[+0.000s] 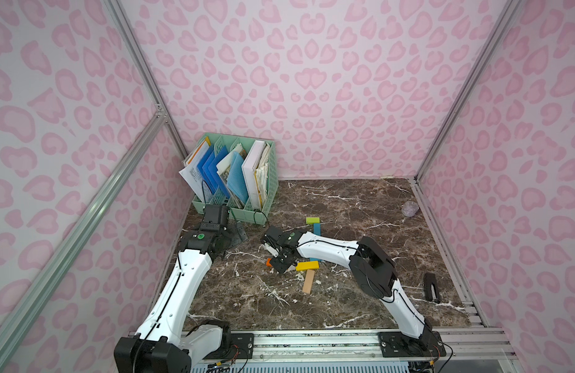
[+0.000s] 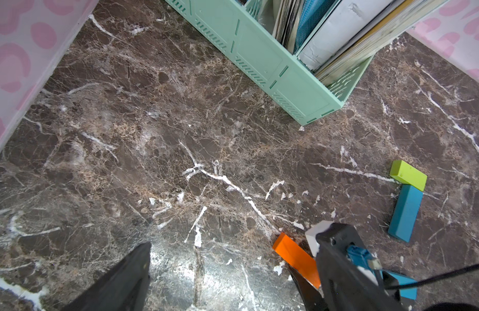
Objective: Assemble a giraffe with building blocks
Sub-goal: Assemble the building block at the center of the board.
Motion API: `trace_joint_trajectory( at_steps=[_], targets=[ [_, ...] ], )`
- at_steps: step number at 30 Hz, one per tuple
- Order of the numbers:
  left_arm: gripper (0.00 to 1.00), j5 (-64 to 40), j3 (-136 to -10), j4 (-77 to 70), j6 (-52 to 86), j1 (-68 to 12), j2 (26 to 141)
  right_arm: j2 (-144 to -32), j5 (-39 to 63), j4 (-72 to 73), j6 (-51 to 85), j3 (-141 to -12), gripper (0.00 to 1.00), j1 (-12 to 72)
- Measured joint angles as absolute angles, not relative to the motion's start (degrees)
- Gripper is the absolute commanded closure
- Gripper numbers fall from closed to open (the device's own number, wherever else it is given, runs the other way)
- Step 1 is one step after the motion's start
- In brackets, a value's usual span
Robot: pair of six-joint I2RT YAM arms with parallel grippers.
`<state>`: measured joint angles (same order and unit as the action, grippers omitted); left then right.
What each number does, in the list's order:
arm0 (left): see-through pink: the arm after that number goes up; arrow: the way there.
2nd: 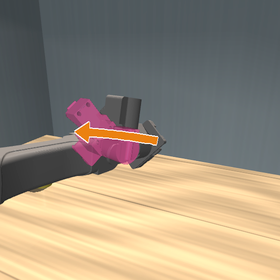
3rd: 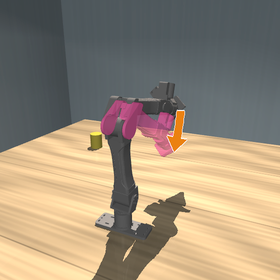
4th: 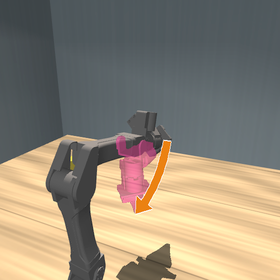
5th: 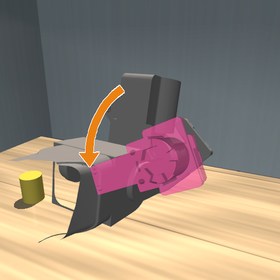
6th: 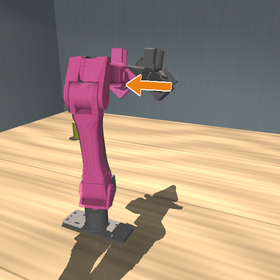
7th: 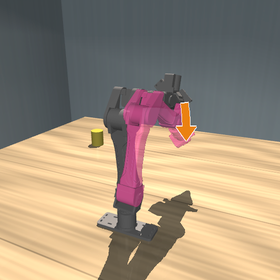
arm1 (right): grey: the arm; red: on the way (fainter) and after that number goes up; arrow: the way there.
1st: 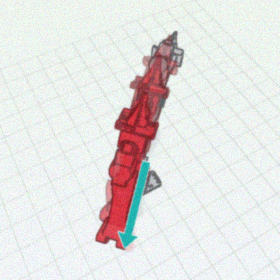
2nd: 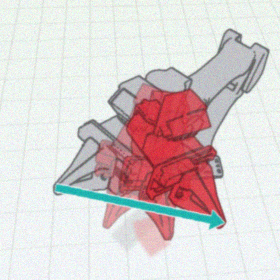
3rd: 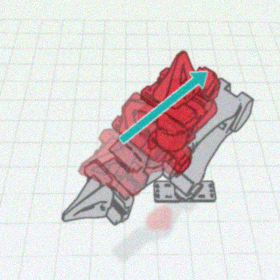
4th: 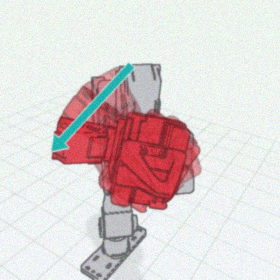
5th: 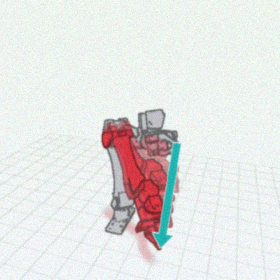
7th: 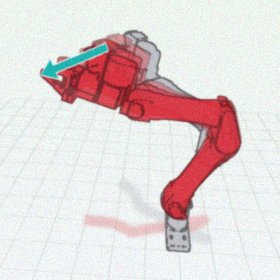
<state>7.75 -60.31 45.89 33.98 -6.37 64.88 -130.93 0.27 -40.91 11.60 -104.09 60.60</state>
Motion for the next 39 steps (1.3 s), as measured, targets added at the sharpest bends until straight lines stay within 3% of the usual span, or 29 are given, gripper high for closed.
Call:
trace_joint_trajectory(
  at_steps=[7, 13, 20, 39],
  targets=[
    [0.01, 7.64, -60.18, 45.91, 33.98, -6.37, 64.58, -126.23, 3.51, -40.53, 13.34, -96.90, 0.67, 57.93],
    [0.01, 6.90, -60.07, 45.89, 33.98, -6.37, 64.58, -118.21, 7.86, -37.54, 21.23, -85.03, 0.66, 48.80],
    [0.01, 5.48, -60.23, 45.84, 34.02, -6.37, 65.08, -115.28, 10.31, -34.48, 28.14, -79.92, 0.66, 42.52],
    [0.01, 5.06, -60.55, 45.95, 34.15, -6.39, 64.55, -113.73, 4.75, -39.35, 39.40, -80.68, 0.65, 42.96]
  ],
)
